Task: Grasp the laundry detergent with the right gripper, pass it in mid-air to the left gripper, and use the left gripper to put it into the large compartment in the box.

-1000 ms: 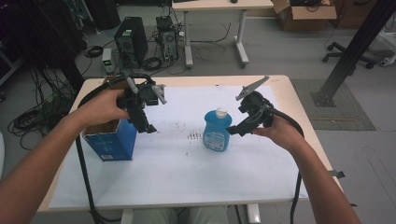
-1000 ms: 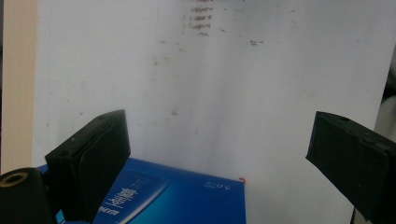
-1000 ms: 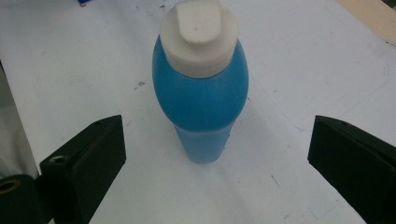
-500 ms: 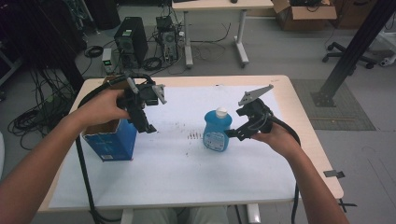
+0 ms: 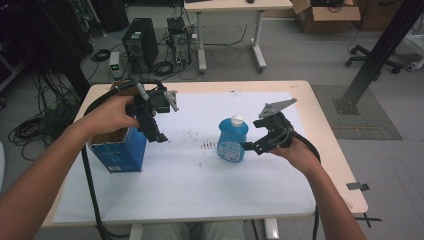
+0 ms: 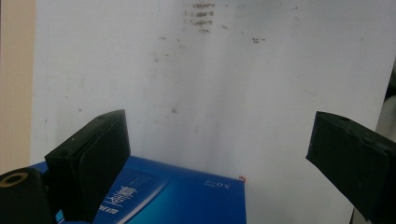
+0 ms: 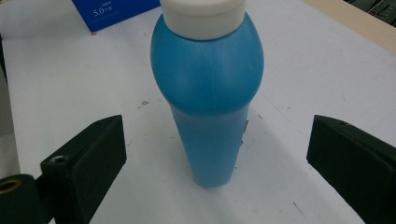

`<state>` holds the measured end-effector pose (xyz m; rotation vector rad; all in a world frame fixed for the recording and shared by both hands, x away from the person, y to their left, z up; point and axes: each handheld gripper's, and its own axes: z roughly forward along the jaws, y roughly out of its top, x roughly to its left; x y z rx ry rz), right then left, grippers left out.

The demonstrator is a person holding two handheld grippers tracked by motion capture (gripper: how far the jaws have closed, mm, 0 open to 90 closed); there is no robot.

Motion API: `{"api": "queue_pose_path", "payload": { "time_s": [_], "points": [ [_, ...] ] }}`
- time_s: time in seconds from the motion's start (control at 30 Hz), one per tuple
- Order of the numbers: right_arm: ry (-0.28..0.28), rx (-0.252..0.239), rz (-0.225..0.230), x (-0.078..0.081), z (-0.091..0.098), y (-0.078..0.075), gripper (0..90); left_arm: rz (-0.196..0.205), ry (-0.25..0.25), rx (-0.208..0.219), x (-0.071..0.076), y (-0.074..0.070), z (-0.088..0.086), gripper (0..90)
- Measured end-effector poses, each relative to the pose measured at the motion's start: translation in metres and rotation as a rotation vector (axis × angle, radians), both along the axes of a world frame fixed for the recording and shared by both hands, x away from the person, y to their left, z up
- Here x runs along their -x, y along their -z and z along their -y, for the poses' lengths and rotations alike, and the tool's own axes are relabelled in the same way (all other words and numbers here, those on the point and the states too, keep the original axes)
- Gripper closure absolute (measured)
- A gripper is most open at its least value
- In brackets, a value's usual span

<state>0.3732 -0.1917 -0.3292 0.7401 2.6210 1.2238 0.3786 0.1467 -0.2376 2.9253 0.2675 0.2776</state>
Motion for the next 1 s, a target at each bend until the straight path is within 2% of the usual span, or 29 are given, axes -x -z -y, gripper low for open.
{"api": "queue_pose_path", "payload": {
  "time_s": [0.73, 0.83, 1.0],
  "points": [
    [0.018, -0.073, 0.025, 0.003, 0.006, 0.022, 4.2, 0.002, 0.005, -0.01, 0.0, 0.001, 0.002, 5.9],
    [0.019, -0.083, 0.035, 0.003, 0.005, 0.025, 4.3, 0.001, -0.001, 0.0, 0.0, 0.003, 0.002, 6.0],
    [0.028, -0.12, 0.048, 0.003, 0.003, 0.033, 4.6, -0.002, 0.0, 0.002, 0.0, 0.005, 0.002, 6.0]
  ]
}}
